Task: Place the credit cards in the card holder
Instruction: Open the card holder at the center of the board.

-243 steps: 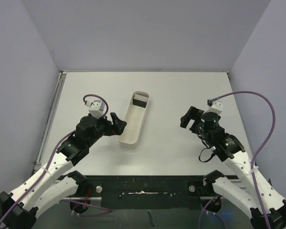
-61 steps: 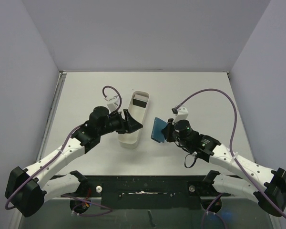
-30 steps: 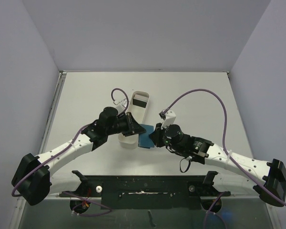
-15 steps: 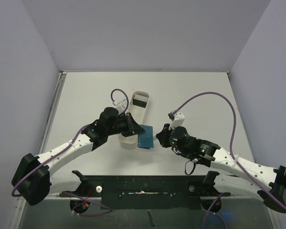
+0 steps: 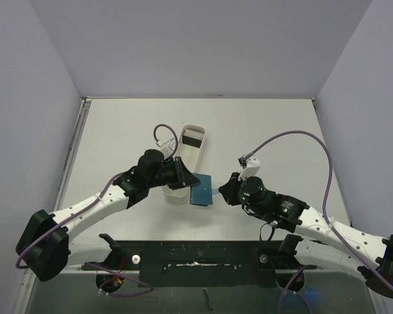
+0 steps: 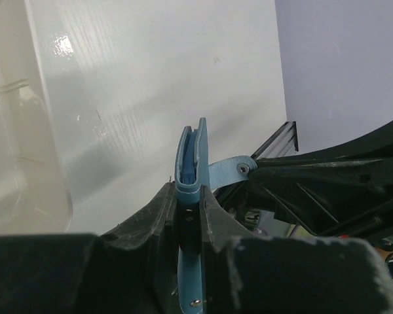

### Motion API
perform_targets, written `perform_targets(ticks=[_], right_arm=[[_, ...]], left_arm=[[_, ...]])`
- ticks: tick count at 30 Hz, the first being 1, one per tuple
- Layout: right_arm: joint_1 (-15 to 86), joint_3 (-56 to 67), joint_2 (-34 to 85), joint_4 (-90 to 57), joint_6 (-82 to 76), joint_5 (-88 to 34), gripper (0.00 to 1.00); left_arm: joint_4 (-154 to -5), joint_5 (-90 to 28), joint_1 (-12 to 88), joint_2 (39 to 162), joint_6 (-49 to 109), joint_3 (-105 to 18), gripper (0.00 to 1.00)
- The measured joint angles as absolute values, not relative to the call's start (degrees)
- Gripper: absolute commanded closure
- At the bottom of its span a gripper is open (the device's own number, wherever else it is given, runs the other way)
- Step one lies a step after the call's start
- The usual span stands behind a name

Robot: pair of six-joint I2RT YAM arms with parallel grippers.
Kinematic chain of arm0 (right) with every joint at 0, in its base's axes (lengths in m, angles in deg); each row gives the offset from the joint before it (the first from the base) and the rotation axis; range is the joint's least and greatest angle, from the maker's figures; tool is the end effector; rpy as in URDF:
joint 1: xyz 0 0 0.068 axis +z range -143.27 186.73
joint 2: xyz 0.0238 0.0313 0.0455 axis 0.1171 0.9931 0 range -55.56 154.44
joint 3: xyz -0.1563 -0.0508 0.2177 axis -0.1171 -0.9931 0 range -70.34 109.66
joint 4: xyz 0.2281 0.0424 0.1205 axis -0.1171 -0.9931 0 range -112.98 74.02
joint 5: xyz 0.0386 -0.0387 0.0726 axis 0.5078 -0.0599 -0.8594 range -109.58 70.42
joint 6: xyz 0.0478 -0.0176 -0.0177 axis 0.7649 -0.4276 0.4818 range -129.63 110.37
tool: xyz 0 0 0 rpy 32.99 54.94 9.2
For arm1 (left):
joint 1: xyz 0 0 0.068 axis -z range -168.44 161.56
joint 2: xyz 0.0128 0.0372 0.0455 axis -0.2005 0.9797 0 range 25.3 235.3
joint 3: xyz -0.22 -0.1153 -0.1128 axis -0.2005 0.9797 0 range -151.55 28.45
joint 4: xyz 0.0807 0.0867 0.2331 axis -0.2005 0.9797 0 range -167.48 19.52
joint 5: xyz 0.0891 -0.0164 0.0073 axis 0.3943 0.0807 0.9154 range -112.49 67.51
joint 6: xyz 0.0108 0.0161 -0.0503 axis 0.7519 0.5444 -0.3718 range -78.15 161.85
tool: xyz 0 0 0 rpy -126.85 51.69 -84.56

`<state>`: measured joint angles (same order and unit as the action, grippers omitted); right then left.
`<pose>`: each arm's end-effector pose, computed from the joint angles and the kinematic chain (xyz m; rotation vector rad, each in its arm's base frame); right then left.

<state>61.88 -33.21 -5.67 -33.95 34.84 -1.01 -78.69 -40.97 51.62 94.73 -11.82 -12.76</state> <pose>0.1204 0.1533 0.2647 -0.0010 2.1574 0.7067 0.1974 -0.1809 0.2488 -0.0447 2.2991 -1.2776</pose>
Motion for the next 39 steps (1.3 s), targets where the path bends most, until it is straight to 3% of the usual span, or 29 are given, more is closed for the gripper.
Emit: perform_targets(ticks=[6,10,16,18,19,39], right_arm=[[61.88,-37.83,-8.38,-34.68,37.11,-1.9,1.0],[61.88,-42.46,-10.22,-36.45,39.86,-2.23,1.0],[61.8,-46.79,-11.55,-38.0,43.16,-2.19,1.0],[61.77,-47.27,-11.31,-38.35,43.67,-2.15,1.0],[61.77,-47.27,-11.05,-38.54,43.82,-2.17,1.0],[61.75,-42.57,-10.48,-29.32,42.95,-7.39,1.0]], left_arm=[[-79.37,-39.84,54.76,97.53,-10.86,-12.72,0.84],[-80.18,-39.64,57.17,102.88,-9.96,-12.72,0.62],[-75.39,-37.45,59.92,107.54,-7.36,-14.47,0.46],[-73.08,-35.88,60.27,107.58,-6.4,-16.11,0.33],[-72.38,-35.05,60.36,107.5,-5.76,-16.94,0.32],[-70.28,-30.83,64.23,102.99,-5.22,-17.88,0.38]])
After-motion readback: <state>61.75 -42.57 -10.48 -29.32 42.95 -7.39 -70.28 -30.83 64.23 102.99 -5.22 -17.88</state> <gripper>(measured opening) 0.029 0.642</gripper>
